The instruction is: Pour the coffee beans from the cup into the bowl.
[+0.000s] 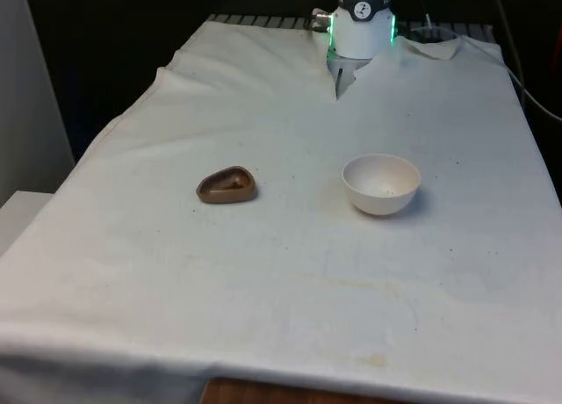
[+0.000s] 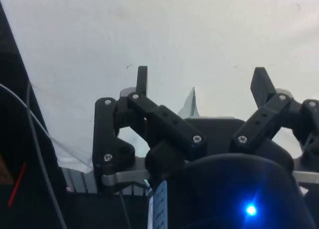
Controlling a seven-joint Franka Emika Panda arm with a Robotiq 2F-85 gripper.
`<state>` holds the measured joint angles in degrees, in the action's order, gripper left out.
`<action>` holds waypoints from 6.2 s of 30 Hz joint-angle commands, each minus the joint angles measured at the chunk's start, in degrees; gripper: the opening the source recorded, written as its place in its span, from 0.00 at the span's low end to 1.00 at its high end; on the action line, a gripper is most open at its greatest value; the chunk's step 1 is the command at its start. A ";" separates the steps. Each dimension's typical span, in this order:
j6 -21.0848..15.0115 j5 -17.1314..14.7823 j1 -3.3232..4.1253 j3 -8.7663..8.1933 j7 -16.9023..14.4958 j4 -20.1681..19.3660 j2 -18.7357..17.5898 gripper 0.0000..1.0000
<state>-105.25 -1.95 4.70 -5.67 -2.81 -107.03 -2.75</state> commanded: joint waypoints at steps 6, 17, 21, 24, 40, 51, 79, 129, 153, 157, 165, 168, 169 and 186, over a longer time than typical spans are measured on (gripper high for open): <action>-1.09 0.23 -0.29 -0.06 -0.92 -3.04 2.41 1.00; -5.56 0.23 -1.09 -0.11 -3.04 -9.40 6.19 1.00; -6.07 0.00 -1.32 -0.06 -3.67 -10.26 6.36 1.00; -9.05 0.34 -1.55 -0.11 -4.58 -12.78 7.68 1.00; -16.10 2.06 -1.72 0.06 -7.22 -17.13 8.08 1.00; -18.56 4.87 -1.78 0.06 -8.25 -18.51 6.99 1.00; -31.34 7.28 -3.09 -1.09 -12.78 -22.40 1.60 1.00; -48.82 5.84 -5.44 -3.95 -32.66 -19.65 -15.18 1.00; -53.00 6.53 -5.44 -4.64 -36.96 -16.73 -23.43 1.00; -53.29 6.70 -5.39 -4.93 -37.07 -16.10 -24.69 1.00; -53.57 6.82 -5.39 -5.50 -37.64 -15.93 -25.61 1.00; -53.06 6.59 -5.27 -5.67 -37.87 -15.99 -25.61 1.00; -53.69 6.65 -5.56 -5.73 -38.33 -15.70 -26.13 1.00; -53.51 6.30 -6.30 -6.47 -39.82 -13.52 -28.59 1.00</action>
<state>-158.59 4.64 -1.20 -12.55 -42.17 -120.66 -31.17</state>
